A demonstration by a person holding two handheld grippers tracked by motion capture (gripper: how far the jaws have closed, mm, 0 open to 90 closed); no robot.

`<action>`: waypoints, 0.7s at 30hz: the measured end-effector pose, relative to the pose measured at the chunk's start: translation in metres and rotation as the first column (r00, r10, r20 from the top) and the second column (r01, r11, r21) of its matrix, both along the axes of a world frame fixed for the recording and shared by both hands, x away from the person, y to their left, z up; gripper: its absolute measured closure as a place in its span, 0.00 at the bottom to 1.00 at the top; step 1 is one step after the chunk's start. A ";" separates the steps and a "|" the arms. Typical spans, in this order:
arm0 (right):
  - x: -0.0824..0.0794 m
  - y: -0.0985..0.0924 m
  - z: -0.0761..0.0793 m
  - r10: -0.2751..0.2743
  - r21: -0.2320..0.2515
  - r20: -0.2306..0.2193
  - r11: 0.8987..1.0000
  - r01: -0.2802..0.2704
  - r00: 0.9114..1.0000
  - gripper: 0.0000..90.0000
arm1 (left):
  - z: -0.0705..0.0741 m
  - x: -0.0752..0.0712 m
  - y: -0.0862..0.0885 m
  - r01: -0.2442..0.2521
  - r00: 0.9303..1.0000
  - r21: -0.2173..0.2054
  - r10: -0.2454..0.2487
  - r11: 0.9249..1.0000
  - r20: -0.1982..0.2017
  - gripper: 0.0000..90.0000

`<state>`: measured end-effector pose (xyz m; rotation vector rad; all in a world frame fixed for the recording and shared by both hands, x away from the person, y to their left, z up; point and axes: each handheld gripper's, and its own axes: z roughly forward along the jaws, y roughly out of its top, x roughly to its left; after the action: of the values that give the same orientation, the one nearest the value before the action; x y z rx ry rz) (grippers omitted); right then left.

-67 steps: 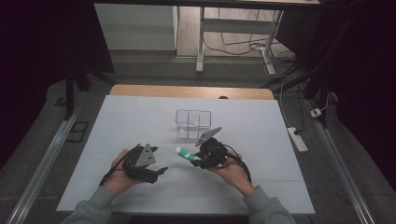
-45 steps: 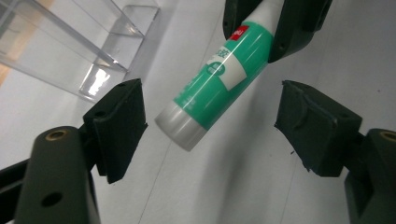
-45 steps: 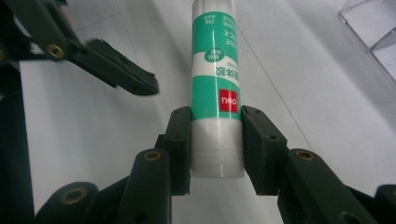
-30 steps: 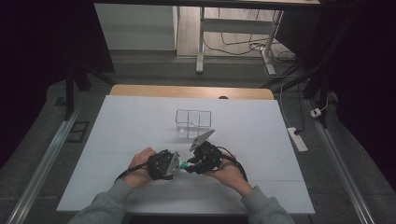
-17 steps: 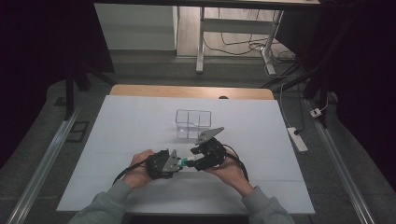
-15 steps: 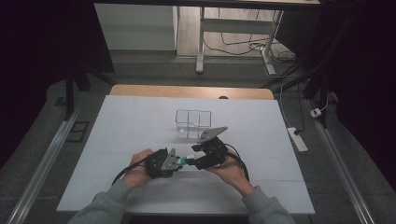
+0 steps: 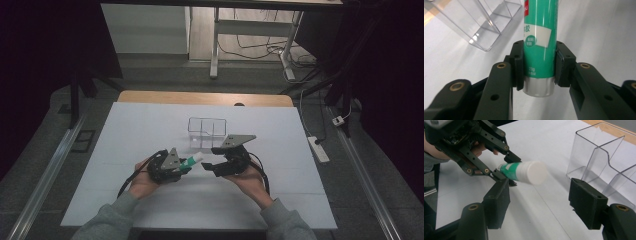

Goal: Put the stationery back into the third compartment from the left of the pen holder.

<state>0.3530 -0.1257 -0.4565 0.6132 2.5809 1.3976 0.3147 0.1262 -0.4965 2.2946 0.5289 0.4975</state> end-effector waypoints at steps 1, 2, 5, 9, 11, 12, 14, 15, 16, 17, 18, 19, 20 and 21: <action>0.000 0.000 0.000 -0.002 0.006 -0.004 1.000 0.002 1.000 0.37 | 0.000 0.000 0.001 -0.003 1.000 -0.010 0.003 1.000 -0.002 0.72; 0.001 -0.001 0.000 -0.003 0.008 -0.009 1.000 0.003 1.000 0.37 | 0.000 0.000 0.001 -0.006 1.000 -0.016 0.006 1.000 -0.001 0.72; 0.001 -0.001 0.000 -0.001 0.019 -0.017 1.000 0.002 1.000 0.37 | 0.001 0.000 0.002 -0.011 1.000 -0.030 0.011 0.999 0.000 0.72; 0.001 0.000 -0.001 0.004 0.028 -0.031 1.000 -0.003 1.000 0.37 | 0.002 -0.001 0.002 -0.015 1.000 -0.058 0.015 0.998 0.006 0.72; 0.001 0.001 -0.002 0.007 0.033 -0.038 0.999 -0.005 0.999 0.37 | 0.003 -0.002 0.001 -0.015 1.000 -0.076 0.015 0.997 0.008 0.72; 0.001 0.001 -0.003 0.008 0.039 -0.041 0.999 -0.006 0.999 0.37 | 0.004 -0.003 0.000 -0.010 1.000 -0.087 0.011 0.996 0.006 0.72; 0.000 0.003 -0.004 0.012 0.053 -0.052 0.999 -0.009 0.999 0.37 | 0.006 -0.005 -0.001 0.000 1.000 -0.105 0.001 0.994 0.013 0.72; 0.000 0.003 -0.004 0.014 0.063 -0.058 0.998 -0.010 0.998 0.37 | 0.007 -0.006 -0.002 0.006 1.000 -0.109 -0.003 0.994 0.021 0.72; 0.000 0.004 -0.005 0.018 0.074 -0.063 0.997 -0.013 0.998 0.37 | 0.007 -0.007 -0.003 0.009 1.000 -0.114 -0.007 0.993 0.026 0.72; 0.000 0.004 -0.005 0.021 0.083 -0.071 0.996 -0.015 0.997 0.37 | 0.007 -0.008 -0.004 0.014 0.999 -0.118 -0.011 0.993 0.031 0.72; 0.000 0.004 -0.005 0.023 0.089 -0.077 0.996 -0.016 0.997 0.37 | 0.008 -0.009 -0.005 0.019 0.999 -0.120 -0.015 0.993 0.035 0.72; 0.000 0.004 -0.005 0.024 0.103 -0.085 0.995 -0.016 0.996 0.39 | 0.008 -0.010 -0.006 0.023 0.999 -0.121 -0.019 0.992 0.035 0.72; 0.001 0.004 -0.005 0.029 0.114 -0.093 0.993 -0.019 0.995 0.40 | 0.007 -0.010 -0.007 0.027 0.999 -0.118 -0.023 0.993 0.036 0.72; 0.001 0.004 -0.005 0.034 0.132 -0.100 0.991 -0.020 0.994 0.41 | 0.007 -0.010 -0.008 0.028 0.999 -0.117 -0.024 0.993 0.033 0.72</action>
<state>0.3536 -0.1218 -0.4616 0.6882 2.5998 1.5944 0.3046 0.1178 -0.4898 2.1759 0.4990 0.4766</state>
